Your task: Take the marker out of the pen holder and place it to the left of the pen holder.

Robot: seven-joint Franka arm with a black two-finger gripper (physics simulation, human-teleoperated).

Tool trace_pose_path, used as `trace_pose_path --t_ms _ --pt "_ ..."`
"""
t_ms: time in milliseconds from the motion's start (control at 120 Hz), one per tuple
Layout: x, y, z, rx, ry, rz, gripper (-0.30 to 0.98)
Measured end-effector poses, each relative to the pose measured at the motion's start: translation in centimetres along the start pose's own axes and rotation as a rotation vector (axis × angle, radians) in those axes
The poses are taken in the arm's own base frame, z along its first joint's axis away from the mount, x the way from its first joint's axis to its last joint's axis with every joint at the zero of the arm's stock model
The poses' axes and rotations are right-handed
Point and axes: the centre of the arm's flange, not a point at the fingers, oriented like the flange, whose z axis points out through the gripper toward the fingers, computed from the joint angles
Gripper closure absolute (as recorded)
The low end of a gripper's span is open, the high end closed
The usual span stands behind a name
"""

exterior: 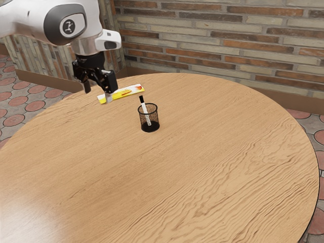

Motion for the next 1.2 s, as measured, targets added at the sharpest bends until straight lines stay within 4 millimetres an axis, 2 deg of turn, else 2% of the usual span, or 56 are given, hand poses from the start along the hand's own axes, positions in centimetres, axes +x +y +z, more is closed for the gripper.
trace_pose_path --t_ms 117,167,200,250,292,350,408,483,608,692,758,867,950,1067,1200 --pt "0.1 -0.5 -0.1 0.001 0.004 0.000 0.00" --pt "0.5 -0.4 0.7 -0.005 -0.007 0.005 0.00" --pt "1.7 -0.2 3.0 -0.014 -0.033 0.009 0.00" --pt "4.0 -0.1 8.3 -0.039 -0.095 0.005 0.00" --pt "5.4 -1.4 13.3 -0.064 -0.147 -0.033 0.00" --pt "6.4 -3.3 18.5 -0.092 -0.195 -0.090 0.00" --pt "6.5 -4.0 21.7 -0.108 -0.214 -0.124 0.00" --pt "7.0 -4.3 23.6 -0.116 -0.200 -0.150 0.00" --pt "12.2 -5.9 24.5 -0.126 -0.098 -0.197 0.00" --pt "15.3 -7.7 23.4 -0.129 -0.027 -0.233 0.00" --pt "17.1 -8.2 22.9 -0.132 0.009 -0.242 0.00" --pt "18.7 -8.6 23.4 -0.161 0.032 -0.249 0.00" --pt "20.0 -9.6 24.9 -0.190 0.045 -0.262 0.00" --pt "22.0 -10.1 25.1 -0.220 0.089 -0.241 0.00" --pt "23.3 -12.0 25.1 -0.240 0.144 -0.214 0.00"
